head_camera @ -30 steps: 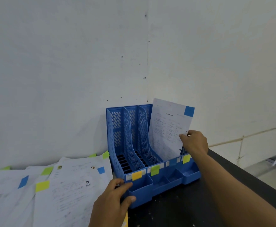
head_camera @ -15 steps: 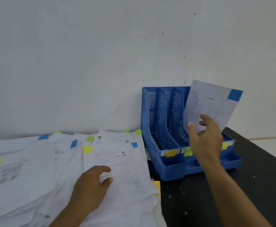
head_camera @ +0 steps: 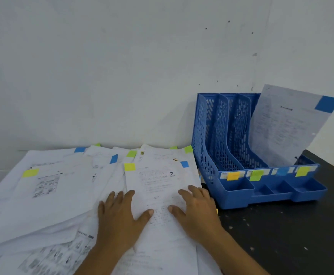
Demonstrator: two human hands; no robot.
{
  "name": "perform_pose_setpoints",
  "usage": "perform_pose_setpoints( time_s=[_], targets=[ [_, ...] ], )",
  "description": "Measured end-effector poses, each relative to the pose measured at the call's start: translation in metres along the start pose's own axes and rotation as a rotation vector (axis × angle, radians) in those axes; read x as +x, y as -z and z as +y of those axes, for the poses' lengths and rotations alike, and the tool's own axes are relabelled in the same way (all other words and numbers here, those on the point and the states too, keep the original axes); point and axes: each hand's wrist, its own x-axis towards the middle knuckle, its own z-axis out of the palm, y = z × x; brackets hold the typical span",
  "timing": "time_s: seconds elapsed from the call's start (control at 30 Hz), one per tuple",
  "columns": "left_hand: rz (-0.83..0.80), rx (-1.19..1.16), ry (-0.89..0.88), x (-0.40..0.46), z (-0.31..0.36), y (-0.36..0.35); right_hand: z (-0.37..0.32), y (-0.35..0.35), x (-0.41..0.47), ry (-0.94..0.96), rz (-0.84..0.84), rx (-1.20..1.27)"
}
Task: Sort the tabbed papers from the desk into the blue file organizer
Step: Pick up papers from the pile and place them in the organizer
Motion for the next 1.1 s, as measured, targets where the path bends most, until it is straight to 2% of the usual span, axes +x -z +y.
perform_pose_setpoints(
  time_s=[0.17, 0.27, 0.37, 0.5, 0.57, 0.67, 0.87, 1.0, 1.1],
  targets=[
    [0.033, -0.037, -0.031, 0.003, 0.002, 0.0, -0.002, -0.004, -0.007, 0.011, -0.067, -0.028],
    [0.045, -0.181, 0.033, 0.007, 0.001, 0.0, -0.002, -0.002, -0.009, 0.027, -0.099, -0.012],
    [0.127, -0.4, 0.058, 0.014, -0.002, 0.001, 0.001, 0.003, -0.011, 0.059, -0.152, 0.031],
    [0.312, -0.455, 0.063, 0.011, 0.002, 0.01, 0.002, 0.006, -0.014, 0.072, -0.149, 0.082],
    [0.354, -0.596, 0.054, 0.008, 0.004, 0.015, 0.001, 0.007, -0.014, 0.05, -0.146, 0.118],
    [0.36, -0.915, 0.058, 0.005, 0.006, 0.028, -0.002, 0.013, -0.016, -0.004, -0.124, 0.264],
    [0.301, -1.263, 0.138, 0.011, 0.002, 0.044, -0.004, 0.04, -0.013, -0.133, 0.116, 0.663],
    [0.178, -1.36, 0.114, 0.014, 0.012, 0.05, 0.014, 0.067, -0.015, -0.145, 0.184, 0.801],
    [0.127, -1.36, 0.055, 0.016, 0.031, 0.053, 0.03, 0.093, -0.03, -0.215, 0.133, 0.877]
  ],
)
